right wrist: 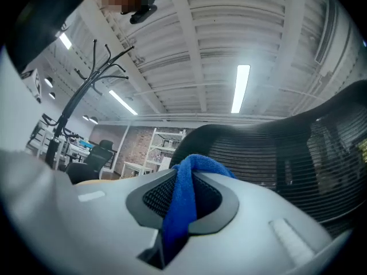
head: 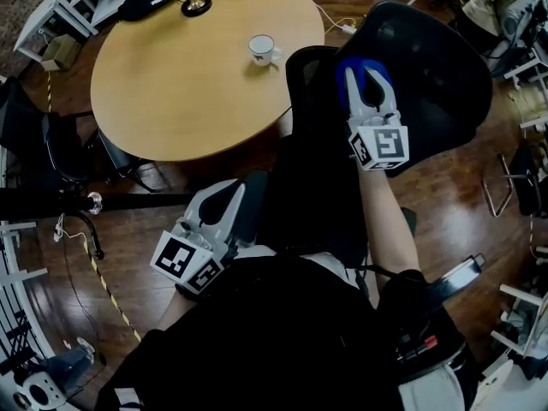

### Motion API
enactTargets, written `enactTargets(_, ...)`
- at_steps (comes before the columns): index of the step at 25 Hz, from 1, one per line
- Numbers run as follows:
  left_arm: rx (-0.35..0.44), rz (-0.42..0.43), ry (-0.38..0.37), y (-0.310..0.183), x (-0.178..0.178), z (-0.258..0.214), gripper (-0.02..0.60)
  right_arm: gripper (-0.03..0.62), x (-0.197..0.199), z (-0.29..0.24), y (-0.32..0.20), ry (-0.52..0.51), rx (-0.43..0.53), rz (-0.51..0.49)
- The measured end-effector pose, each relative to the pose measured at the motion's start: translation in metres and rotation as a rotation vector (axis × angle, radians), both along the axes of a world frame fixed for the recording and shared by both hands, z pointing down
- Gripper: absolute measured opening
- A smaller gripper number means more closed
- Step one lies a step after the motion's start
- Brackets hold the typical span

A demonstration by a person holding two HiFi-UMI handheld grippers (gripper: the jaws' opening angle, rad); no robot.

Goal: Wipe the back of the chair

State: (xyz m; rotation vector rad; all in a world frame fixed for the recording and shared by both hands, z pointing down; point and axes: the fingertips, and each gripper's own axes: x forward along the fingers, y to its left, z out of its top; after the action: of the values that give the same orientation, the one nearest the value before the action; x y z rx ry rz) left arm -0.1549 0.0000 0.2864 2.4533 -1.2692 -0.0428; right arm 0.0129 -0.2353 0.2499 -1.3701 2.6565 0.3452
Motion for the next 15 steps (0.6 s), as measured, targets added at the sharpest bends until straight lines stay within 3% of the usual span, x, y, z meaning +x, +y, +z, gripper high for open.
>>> enactTargets(4, -0.01, 0.03, 0.035, 0.0, -0.015, 0.016, 0.006, 0.048, -0.041, 0.001, 0.022, 0.0, -0.039, -0.126)
enactTargets(7, -0.028, 0.093, 0.068, -0.01, -0.009, 0.03, 0.006, 0.048, -0.028, -0.018, 0.055, -0.08, -0.041, -0.172)
enactTargets(10, -0.024, 0.144, 0.072, -0.028, 0.012, 0.032, 0.006, 0.048, 0.039, -0.028, 0.088, -0.151, -0.052, -0.081)
enactTargets(15, -0.03, 0.168, 0.106, -0.045, 0.06, 0.022, 0.006, 0.048, 0.196, -0.003, 0.118, -0.091, -0.123, 0.241)
